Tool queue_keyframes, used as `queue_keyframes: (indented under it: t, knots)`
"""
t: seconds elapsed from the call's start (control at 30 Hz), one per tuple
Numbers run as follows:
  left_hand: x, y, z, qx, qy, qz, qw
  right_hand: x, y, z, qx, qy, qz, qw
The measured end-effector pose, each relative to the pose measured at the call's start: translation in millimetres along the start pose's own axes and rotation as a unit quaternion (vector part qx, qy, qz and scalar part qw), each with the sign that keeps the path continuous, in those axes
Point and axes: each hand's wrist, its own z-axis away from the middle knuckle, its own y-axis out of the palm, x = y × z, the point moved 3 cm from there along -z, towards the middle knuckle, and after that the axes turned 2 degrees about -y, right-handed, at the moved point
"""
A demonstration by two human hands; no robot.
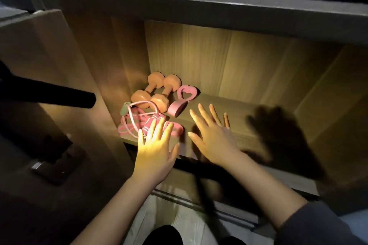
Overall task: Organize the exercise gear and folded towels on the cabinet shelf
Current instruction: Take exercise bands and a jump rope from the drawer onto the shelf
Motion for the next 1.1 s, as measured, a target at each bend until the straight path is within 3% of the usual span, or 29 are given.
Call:
queue_keyframes:
  t: [0.2,0.3,0.4,0.6,0.87,1.1]
  knots:
    - [-30.7,-60.9,-38.5,0.072,-0.083,0.029,0.994,-15.8,-80.1,-3.7,0.152,0.065,-0.075,0.983]
    - [-54.8,-94.4,-36.9,0.130,-0.086,0.043,0.987,-9.1,-131.4,18.0,0.134,0.068,-0.035,0.988]
    - [-81.1,-125.3,-29.5,0.191,-0.053,0.028,0.980,0.4,-168.6,47.5,0.146,0.037,-0.042,0.988]
    - [-111.0,-158.3,-32.9,0.317,0.033,-0.016,0.948,2.6,-197.3,100.7,0.282,0.101,-0.071,0.951]
    - [-173.1,-162.8,-30.9,0.400,0.165,-0.045,0.901,-30.0,-225.7,152.6,0.272,0.192,-0.120,0.935]
    - [-293.7,-138.9,-4.1,0.445,0.228,-0.047,0.865,-115.0,-254.4,233.7,0.281,0.221,-0.148,0.922]
